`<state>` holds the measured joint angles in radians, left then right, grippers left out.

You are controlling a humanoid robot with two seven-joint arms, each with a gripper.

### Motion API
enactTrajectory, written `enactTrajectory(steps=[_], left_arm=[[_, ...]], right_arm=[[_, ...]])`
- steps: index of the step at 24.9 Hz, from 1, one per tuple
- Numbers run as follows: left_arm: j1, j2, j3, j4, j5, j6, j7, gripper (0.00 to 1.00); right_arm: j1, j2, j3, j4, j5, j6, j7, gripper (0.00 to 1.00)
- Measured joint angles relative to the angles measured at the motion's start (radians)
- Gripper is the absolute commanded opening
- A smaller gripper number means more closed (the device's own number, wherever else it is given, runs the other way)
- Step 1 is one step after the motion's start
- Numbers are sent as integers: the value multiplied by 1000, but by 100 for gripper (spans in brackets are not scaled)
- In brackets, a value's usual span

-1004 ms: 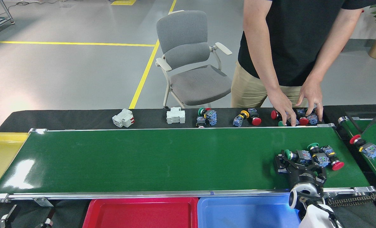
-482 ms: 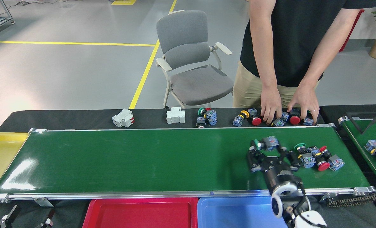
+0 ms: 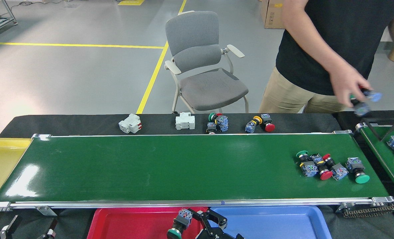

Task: Pick switch part from conveyor to tray
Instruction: 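Lower the button into the red tray and open the right gripper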

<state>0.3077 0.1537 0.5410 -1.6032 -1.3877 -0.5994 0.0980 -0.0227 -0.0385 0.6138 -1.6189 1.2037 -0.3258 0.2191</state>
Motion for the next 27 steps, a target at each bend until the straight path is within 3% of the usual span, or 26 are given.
enactTrajectory(steps=[6, 11, 14, 17, 22, 27], left_arm=[[-5, -1, 1, 0, 0, 63, -1, 100], [-12, -1, 0, 0, -1, 84, -2, 100], [-12, -1, -1, 0, -1, 84, -2, 100], [-12, -1, -1, 0, -1, 84, -2, 100], [-8, -1, -1, 0, -1, 85, -3, 100], [-8, -1, -1, 0, -1, 85, -3, 100]], right_arm=[[-25, 7, -63, -15, 1, -7, 19, 100], [-29, 84, -329, -50, 5, 64, -43, 100], [-21, 78, -433, -53, 9, 173, -125, 100], [51, 38, -513, -61, 9, 269, -196, 100], [258, -16, -597, -132, 8, 313, -239, 100], [322, -34, -618, -137, 8, 317, -290, 100]])
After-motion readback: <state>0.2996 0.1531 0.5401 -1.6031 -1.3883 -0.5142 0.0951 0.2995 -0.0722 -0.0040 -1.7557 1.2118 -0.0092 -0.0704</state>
